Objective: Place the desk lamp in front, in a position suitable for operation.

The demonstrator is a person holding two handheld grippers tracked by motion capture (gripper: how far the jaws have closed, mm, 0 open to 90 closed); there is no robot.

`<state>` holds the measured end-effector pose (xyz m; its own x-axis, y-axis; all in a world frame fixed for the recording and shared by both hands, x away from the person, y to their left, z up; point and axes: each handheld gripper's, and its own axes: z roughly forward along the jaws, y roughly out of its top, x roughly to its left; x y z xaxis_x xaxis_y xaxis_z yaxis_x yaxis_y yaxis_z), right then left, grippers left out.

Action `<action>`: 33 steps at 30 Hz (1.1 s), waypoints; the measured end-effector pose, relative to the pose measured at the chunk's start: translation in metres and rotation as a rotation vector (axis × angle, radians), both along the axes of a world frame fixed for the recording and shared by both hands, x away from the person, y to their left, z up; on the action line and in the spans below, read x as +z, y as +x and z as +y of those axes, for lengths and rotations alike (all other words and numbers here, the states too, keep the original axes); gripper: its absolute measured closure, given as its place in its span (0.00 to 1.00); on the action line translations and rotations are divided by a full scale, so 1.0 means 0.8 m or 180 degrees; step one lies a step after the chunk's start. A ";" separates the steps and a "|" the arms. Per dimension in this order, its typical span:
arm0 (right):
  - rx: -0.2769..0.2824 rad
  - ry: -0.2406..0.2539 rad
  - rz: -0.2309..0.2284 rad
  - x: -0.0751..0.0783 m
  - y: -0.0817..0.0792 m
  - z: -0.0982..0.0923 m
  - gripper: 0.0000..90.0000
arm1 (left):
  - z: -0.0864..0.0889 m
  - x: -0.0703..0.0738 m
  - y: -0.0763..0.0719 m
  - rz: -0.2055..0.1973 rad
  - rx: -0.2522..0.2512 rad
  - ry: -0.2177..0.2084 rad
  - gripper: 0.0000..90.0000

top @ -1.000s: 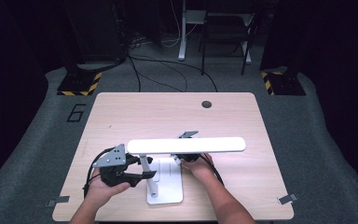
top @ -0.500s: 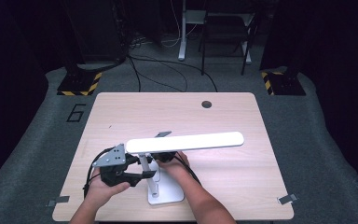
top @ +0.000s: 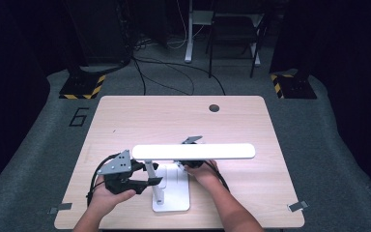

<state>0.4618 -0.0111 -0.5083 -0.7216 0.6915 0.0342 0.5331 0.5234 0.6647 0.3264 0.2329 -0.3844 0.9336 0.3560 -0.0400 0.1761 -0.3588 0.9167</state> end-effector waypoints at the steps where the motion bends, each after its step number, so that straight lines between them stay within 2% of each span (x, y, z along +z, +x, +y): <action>1: -0.0012 -0.0023 0.0031 0.001 -0.001 -0.011 0.84 | -0.001 0.001 0.000 -0.0016 0.0010 0.0019 0.59; 2: -0.0012 -0.0023 0.0031 0.001 -0.001 -0.011 0.84 | -0.001 0.001 0.000 -0.0016 0.0010 0.0019 0.59; 3: -0.0013 -0.0104 0.0067 0.004 -0.003 -0.029 0.84 | -0.003 0.001 -0.001 -0.0030 0.0036 0.0030 0.59; 4: -0.0039 -0.0115 0.0092 0.005 -0.005 -0.032 0.84 | -0.004 0.002 -0.001 -0.0030 0.0040 0.0053 0.59; 7: -0.0081 -0.0119 0.0007 0.010 -0.011 -0.040 0.83 | -0.008 0.003 0.000 -0.0067 0.0143 0.0071 0.59; 9: -0.0156 0.0003 -0.0110 0.015 -0.015 -0.041 0.83 | -0.009 0.001 0.002 -0.0136 0.0258 0.0073 0.59; 10: -0.0156 0.0003 -0.0110 0.015 -0.015 -0.041 0.83 | -0.009 0.001 0.002 -0.0136 0.0258 0.0073 0.59; 11: -0.0194 0.0160 -0.0220 0.021 -0.018 -0.041 0.83 | -0.008 0.001 0.005 -0.0121 0.0318 0.0047 0.59; 12: -0.0201 0.0185 -0.0225 0.023 -0.019 -0.040 0.83 | -0.007 0.000 0.006 -0.0103 0.0344 0.0034 0.59; 13: -0.0252 0.0270 -0.0252 0.025 -0.020 -0.038 0.82 | -0.006 0.000 0.009 -0.0104 0.0339 0.0029 0.59; 17: -0.0278 0.0334 -0.0259 0.020 -0.015 -0.035 0.81 | -0.003 -0.002 0.011 -0.0101 0.0265 0.0004 0.59; 18: -0.0292 0.0268 -0.0170 0.010 -0.010 -0.034 0.81 | -0.001 -0.001 0.012 -0.0101 0.0227 0.0019 0.58; 19: -0.0292 0.0268 -0.0170 0.010 -0.010 -0.034 0.81 | -0.001 -0.001 0.012 -0.0101 0.0227 0.0019 0.57; 20: -0.0317 0.0188 -0.0110 -0.001 -0.005 -0.033 0.81 | 0.000 -0.002 0.012 -0.0081 0.0204 -0.0004 0.57; 22: -0.0371 0.0271 -0.0014 -0.007 -0.006 -0.035 0.81 | 0.006 -0.002 0.014 -0.0113 0.0103 0.0008 0.58; 24: -0.0359 0.0300 -0.0053 -0.008 -0.006 -0.036 0.81 | 0.009 -0.003 0.015 -0.0063 0.0043 -0.0032 0.57; 28: -0.0312 0.0261 -0.0049 -0.008 -0.013 -0.035 0.81 | 0.008 -0.003 0.013 -0.0071 0.0065 0.0000 0.58; 33: -0.0205 0.0223 -0.0084 -0.008 -0.037 -0.030 0.82 | 0.005 -0.001 0.010 -0.0063 0.0125 0.0045 0.59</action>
<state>0.4322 -0.0355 -0.5147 -0.6769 0.7331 0.0658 0.5461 0.4402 0.7128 0.3342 0.2371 -0.3856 0.9194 0.3929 -0.0164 0.1722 -0.3648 0.9150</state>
